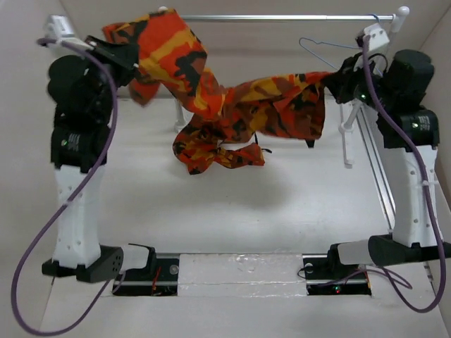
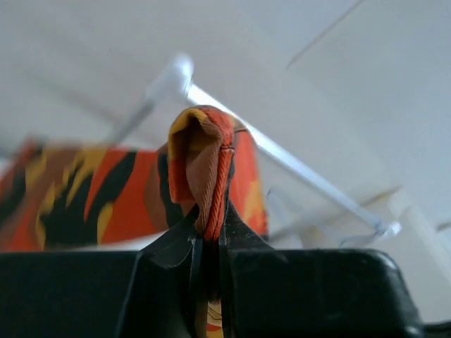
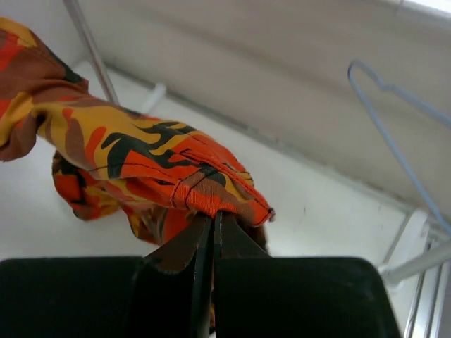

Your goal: Place the trousers on the hanger

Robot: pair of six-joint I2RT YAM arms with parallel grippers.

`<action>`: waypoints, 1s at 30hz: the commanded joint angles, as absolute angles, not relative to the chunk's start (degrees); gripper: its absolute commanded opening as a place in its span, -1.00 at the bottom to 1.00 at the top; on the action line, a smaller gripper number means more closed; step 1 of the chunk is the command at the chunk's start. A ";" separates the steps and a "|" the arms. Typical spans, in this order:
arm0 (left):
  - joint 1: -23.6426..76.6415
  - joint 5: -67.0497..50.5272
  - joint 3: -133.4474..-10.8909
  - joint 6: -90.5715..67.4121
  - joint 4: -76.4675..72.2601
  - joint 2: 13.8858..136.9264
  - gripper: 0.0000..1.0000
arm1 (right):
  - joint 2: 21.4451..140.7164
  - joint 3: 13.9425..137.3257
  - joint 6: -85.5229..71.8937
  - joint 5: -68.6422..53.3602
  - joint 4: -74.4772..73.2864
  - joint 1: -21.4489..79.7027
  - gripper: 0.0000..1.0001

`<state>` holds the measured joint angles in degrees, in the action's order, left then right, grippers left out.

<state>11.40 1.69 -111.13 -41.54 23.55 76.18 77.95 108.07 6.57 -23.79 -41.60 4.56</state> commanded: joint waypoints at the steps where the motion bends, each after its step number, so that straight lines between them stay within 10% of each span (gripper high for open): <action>1: 10.99 10.44 -115.24 -38.06 34.45 72.70 -1.00 | 74.01 116.46 5.45 -28.72 -39.81 4.57 -1.00; 7: 10.99 22.75 -89.42 -37.88 38.13 58.81 -0.89 | 53.11 74.24 8.16 -31.81 -43.40 10.79 -1.00; 10: 10.99 30.04 -80.79 -38.67 41.99 52.66 -0.42 | 45.46 58.42 12.74 -31.82 -54.81 13.78 -1.00; 11: 10.99 31.54 -79.90 -38.58 42.79 50.21 0.19 | 43.79 55.92 12.74 -31.82 -58.58 14.41 -0.78; 14: 10.99 35.59 -79.71 -37.62 45.52 47.82 0.97 | 39.29 52.38 11.52 -30.43 -64.13 16.08 0.29; 17: 10.99 34.28 -81.56 -35.25 42.98 47.37 0.98 | 39.19 53.70 11.34 -23.04 -62.51 16.08 0.53; 22: 10.99 13.40 -75.78 -28.22 31.68 55.62 0.98 | 46.74 52.56 10.28 -16.45 -49.77 13.72 0.46; 26: 22.20 5.55 -72.77 -26.81 20.93 71.42 0.98 | 54.21 50.54 7.83 -14.59 -34.86 7.31 -0.99; 28: 24.16 4.67 -76.80 -24.02 18.74 81.76 0.98 | 57.20 47.82 6.86 -18.09 -28.51 1.62 -1.00; 30: 24.17 2.82 -82.60 -23.64 19.33 88.47 0.98 | 63.00 46.67 6.07 -20.56 -21.64 -0.87 -0.26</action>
<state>22.96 9.80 -78.54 -27.53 22.92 79.44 58.76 48.25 7.86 -18.55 -37.01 2.76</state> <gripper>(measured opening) 0.986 0.301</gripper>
